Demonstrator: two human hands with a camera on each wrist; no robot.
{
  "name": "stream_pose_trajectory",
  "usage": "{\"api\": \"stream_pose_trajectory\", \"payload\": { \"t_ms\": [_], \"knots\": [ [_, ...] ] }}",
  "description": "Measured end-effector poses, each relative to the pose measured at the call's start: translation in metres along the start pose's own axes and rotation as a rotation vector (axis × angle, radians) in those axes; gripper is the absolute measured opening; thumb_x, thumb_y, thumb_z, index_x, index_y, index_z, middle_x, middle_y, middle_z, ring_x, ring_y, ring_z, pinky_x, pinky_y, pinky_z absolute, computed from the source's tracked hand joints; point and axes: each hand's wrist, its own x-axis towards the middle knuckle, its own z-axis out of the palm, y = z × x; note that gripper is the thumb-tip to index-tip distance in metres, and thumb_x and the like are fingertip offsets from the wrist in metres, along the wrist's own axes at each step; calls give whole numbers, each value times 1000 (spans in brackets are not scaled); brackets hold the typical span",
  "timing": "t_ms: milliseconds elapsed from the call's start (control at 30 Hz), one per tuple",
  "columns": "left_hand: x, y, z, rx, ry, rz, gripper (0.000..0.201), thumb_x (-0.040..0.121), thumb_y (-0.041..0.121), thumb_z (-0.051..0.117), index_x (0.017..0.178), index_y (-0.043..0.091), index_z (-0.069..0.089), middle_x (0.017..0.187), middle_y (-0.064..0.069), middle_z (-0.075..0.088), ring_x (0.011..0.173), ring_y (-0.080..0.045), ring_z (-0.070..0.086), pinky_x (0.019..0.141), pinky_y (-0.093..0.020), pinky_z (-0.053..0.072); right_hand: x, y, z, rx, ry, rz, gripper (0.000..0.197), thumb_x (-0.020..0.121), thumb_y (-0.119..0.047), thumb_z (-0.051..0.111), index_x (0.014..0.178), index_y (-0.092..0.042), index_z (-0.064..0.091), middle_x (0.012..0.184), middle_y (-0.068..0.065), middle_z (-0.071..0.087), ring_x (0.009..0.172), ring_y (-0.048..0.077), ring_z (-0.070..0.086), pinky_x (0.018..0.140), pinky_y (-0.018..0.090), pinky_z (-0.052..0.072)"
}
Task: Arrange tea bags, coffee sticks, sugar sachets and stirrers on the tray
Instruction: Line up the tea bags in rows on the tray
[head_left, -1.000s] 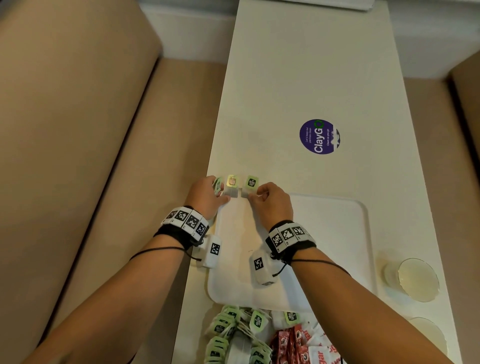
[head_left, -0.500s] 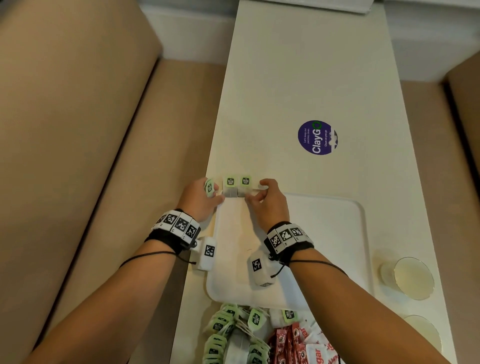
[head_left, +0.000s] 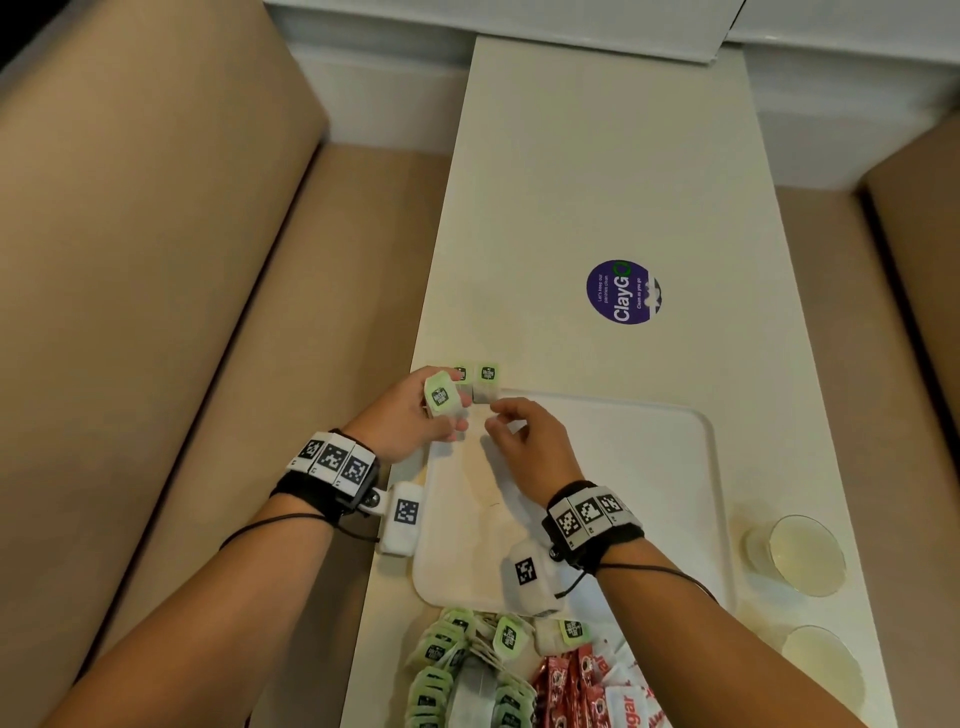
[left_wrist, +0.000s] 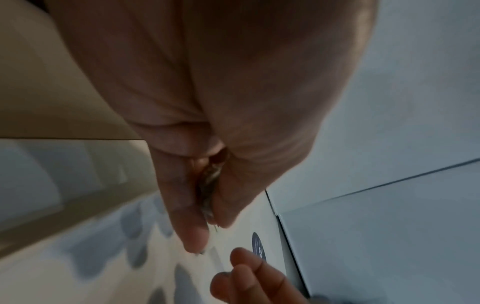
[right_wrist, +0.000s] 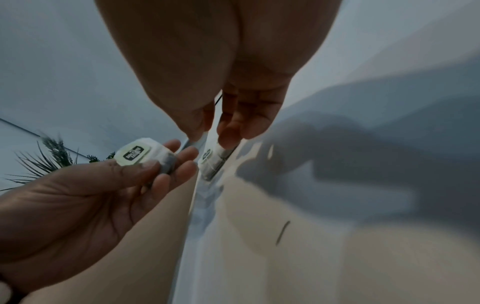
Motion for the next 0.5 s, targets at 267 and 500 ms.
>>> {"api": "stream_pose_trajectory", "payload": {
  "t_ms": [267,500],
  "knots": [
    [-11,6,12,196,-75,20,40,92,2,69,124,21,55,96,-9,75,75,-26,73,51,-24,50,-10,-4,2,66,-82,22,24,100,-35,62,120,-23,68,111,-2,70,88,19,69,85,35,57],
    [-12,4,17,282,-57,49,30,90,11,75,107,35,67,86,-2,74,62,-14,62,49,-21,44,-18,2,-2,76,-127,-4,12,100,-29,63,103,-22,73,89,-3,73,75,18,69,74,29,57]
  ]
}}
